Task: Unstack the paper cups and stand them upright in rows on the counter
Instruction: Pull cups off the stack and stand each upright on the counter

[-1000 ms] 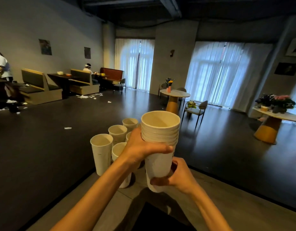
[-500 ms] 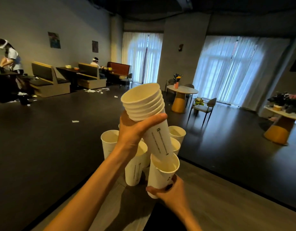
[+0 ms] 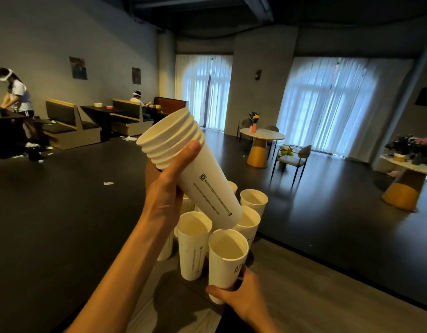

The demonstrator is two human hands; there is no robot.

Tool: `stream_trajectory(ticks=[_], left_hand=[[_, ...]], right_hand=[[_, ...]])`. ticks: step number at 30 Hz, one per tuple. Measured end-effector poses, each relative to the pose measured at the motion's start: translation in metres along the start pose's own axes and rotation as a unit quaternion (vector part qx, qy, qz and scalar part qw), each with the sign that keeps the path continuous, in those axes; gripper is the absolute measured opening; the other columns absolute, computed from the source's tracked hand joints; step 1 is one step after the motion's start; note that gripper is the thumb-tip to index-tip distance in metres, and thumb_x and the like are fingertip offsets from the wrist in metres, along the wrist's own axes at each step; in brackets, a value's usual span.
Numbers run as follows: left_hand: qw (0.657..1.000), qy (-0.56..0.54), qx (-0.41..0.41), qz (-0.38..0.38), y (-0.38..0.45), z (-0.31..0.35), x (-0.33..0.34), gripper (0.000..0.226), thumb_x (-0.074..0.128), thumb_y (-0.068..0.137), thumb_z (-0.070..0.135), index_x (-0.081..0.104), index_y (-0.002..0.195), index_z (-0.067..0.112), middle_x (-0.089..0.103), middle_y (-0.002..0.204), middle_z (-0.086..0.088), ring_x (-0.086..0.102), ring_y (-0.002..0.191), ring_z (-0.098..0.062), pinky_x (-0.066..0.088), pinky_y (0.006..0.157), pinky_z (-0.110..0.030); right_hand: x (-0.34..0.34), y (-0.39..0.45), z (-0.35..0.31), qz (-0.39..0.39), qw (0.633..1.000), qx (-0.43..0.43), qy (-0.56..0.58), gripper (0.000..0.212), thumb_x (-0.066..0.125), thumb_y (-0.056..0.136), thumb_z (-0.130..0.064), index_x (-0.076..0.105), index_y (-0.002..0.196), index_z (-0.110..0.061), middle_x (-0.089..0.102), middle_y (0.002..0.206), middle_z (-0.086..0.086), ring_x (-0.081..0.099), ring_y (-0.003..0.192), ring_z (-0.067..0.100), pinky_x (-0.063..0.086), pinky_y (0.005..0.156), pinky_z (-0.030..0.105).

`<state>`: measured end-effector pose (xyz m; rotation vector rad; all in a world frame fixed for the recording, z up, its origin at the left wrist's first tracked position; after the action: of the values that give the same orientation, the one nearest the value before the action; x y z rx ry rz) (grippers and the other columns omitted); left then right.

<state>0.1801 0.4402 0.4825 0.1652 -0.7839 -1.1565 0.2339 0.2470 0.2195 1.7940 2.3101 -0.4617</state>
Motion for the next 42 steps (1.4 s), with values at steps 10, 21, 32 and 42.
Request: stream_trajectory(ticks=[10,21,32,42], left_hand=[[0.987,0.015,-0.069,-0.144,-0.021,-0.035,0.081,0.054,0.083,0.051,0.047,0.068,0.102,0.036,0.071,0.084,0.009,0.070,0.082,-0.011,0.059,0.072,-0.031],[0.962,0.116,-0.157,-0.192,-0.089,-0.112,0.184,0.073,0.083,0.046,0.050,0.061,0.110,0.024,0.074,0.098,-0.002,0.072,0.093,-0.021,0.060,0.073,-0.032],[0.993,0.109,0.012,-0.049,-0.041,-0.061,0.168,0.076,0.085,0.051,0.043,0.057,0.121,0.032,0.071,0.107,0.008,0.069,0.104,-0.013,0.060,0.084,-0.036],[0.994,0.108,0.002,0.000,0.013,-0.067,0.107,0.073,0.085,0.059,0.036,0.055,0.125,0.030,0.069,0.105,0.007,0.069,0.102,-0.012,0.059,0.089,-0.045]], right_hand=[[-0.106,-0.038,-0.006,0.077,0.996,-0.037,-0.023,0.021,0.076,0.081,-0.008,0.070,0.090,-0.027,0.073,0.094,0.003,0.070,0.087,0.016,0.055,0.068,0.016],[-0.200,-0.081,-0.057,-0.051,0.991,-0.126,0.022,0.064,0.082,0.057,-0.051,0.062,0.113,-0.030,0.070,0.111,-0.006,0.066,0.105,0.006,0.057,0.085,0.030],[-0.210,0.012,0.017,0.065,0.992,-0.085,-0.068,0.077,0.092,0.056,-0.043,0.046,0.117,-0.040,0.055,0.124,-0.015,0.054,0.118,0.011,0.051,0.094,0.030],[-0.177,0.101,0.036,0.082,0.992,-0.082,-0.044,0.092,0.089,0.065,-0.033,0.039,0.141,-0.028,0.056,0.137,-0.003,0.054,0.124,0.016,0.053,0.097,0.039]])
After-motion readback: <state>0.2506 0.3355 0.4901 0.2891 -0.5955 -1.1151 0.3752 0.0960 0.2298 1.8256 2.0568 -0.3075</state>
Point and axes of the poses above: each hand's wrist, its own y-axis towards the middle knuckle, its own x-axis out of the palm, z = x × y, the point moved 9 cm from there along y, towards the middle knuckle
